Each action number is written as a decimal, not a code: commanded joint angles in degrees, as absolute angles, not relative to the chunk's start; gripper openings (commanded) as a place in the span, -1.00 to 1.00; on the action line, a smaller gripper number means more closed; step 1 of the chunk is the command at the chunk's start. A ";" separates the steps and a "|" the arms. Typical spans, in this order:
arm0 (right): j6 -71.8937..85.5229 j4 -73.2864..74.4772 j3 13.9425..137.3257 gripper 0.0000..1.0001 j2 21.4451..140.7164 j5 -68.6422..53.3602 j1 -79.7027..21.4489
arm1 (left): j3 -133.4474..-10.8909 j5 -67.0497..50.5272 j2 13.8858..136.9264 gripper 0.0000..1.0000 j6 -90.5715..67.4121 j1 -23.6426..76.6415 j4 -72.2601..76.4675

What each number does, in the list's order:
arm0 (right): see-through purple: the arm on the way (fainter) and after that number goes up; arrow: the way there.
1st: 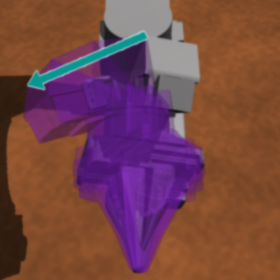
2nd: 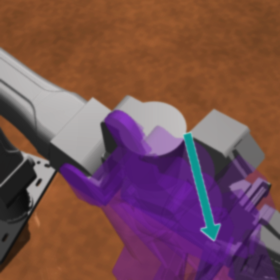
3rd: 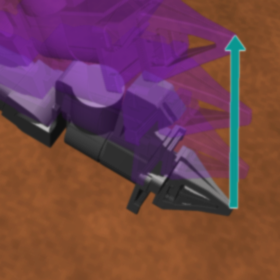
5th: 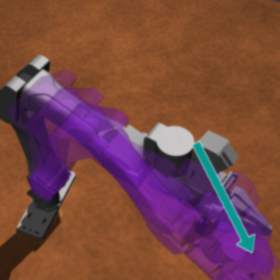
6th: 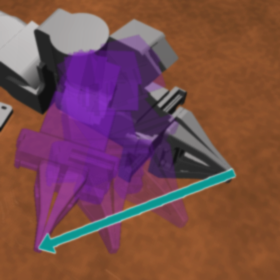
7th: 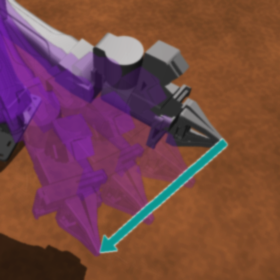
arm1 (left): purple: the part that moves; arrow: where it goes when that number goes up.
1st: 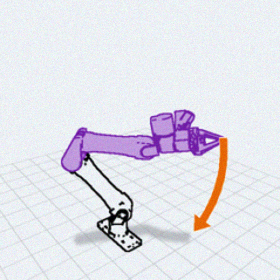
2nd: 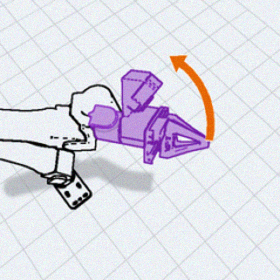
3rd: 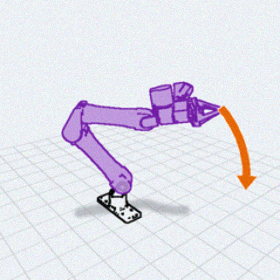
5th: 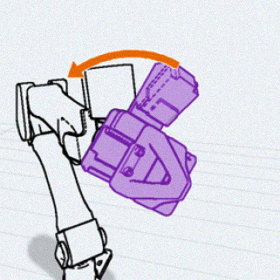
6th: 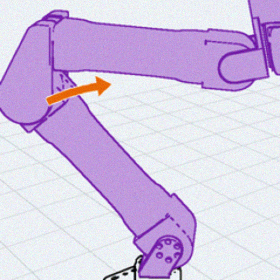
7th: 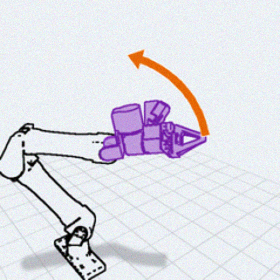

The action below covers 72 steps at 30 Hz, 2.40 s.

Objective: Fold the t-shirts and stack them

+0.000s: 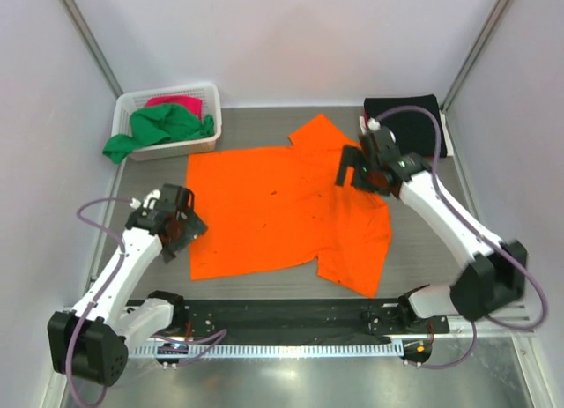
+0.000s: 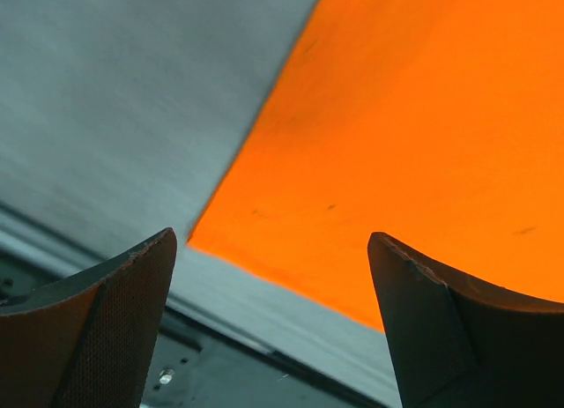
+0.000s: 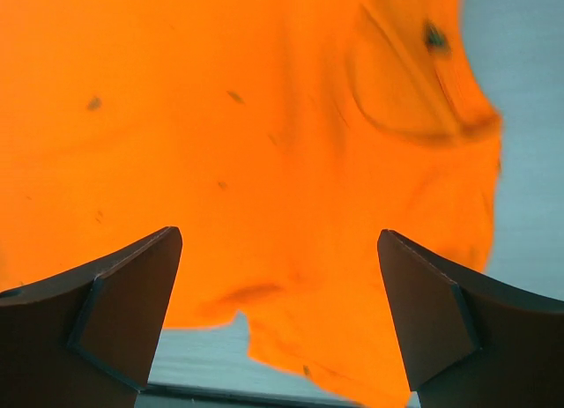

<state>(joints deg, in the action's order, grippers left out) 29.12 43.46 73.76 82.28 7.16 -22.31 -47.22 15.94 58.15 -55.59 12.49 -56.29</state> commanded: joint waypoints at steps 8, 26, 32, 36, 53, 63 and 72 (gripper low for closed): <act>44.29 49.12 44.48 0.99 51.08 11.33 -21.88 | -31.21 19.25 42.80 0.51 -77.42 20.39 -58.54; 49.92 53.35 38.23 0.99 46.41 10.37 -21.97 | -23.38 22.06 45.97 -0.33 -78.66 21.18 -50.36; 53.77 53.00 36.48 0.99 50.09 9.05 -28.79 | -21.80 21.53 46.32 -0.99 -78.05 21.18 -46.06; 62.47 52.12 34.63 0.99 52.29 11.60 -39.62 | -21.01 21.88 46.05 -0.99 -77.26 21.18 -43.43; 82.00 45.70 24.08 0.14 54.31 20.30 -52.21 | -19.51 21.45 44.56 -0.99 -75.59 21.09 -40.96; 79.63 47.89 26.19 -0.97 53.80 18.90 -52.29 | -22.49 21.44 38.52 -1.00 -74.88 21.18 -47.71; 77.17 62.74 44.45 -0.98 50.35 26.27 -53.00 | -33.99 21.00 31.90 -1.00 -75.59 21.18 -55.99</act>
